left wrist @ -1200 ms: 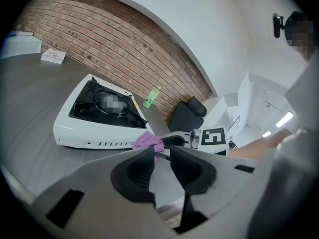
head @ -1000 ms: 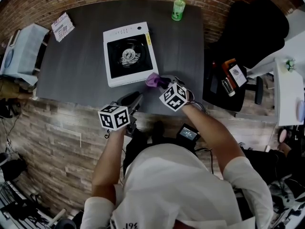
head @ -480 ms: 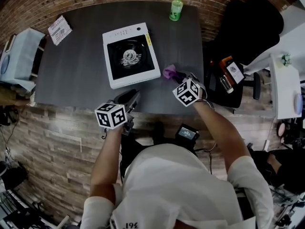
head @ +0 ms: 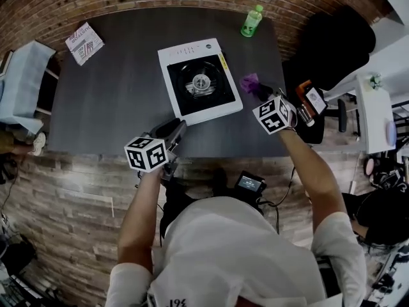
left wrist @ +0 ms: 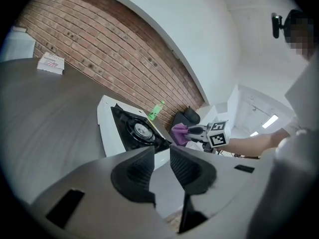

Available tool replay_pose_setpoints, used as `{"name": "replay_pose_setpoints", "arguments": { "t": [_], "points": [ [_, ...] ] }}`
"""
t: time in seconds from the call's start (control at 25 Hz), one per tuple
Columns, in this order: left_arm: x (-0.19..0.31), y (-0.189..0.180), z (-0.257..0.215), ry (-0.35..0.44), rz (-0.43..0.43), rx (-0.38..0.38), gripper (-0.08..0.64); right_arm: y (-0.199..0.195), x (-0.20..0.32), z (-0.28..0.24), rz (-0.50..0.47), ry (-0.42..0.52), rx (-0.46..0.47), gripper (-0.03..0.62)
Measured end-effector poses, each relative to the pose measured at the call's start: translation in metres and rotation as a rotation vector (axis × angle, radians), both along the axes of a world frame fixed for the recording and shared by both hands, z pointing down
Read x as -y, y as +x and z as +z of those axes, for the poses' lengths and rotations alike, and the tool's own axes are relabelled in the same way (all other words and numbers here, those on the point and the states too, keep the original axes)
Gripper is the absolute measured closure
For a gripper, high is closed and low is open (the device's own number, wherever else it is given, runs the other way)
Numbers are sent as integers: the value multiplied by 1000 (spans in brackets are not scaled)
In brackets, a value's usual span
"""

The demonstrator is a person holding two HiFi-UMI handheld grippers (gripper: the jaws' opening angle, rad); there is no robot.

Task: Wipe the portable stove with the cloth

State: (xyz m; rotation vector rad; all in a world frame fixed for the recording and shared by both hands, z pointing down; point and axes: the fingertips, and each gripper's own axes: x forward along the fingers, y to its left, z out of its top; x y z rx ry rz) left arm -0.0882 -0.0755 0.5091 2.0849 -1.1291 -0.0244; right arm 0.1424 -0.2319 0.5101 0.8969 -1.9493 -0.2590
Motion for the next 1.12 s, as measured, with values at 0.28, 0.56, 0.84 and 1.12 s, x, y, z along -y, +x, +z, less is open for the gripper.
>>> {"name": "replay_pose_setpoints", "arguments": {
  "t": [0.28,0.56,0.84,1.12],
  "points": [
    [17,-71,-2,30,22,-79,456,-100,3,-29,-50,22,-48,505],
    [24,-118,4,39,11,-173,456,-184,10,-35,-99,22,-107,505],
    [37,-139,4,64,6,-246,456,-285,27,-38,-235,28,-122,503],
    [48,-167,10,66,-51,-287,456,-375,54,-6,-379,-8,-189,503]
  ]
}}
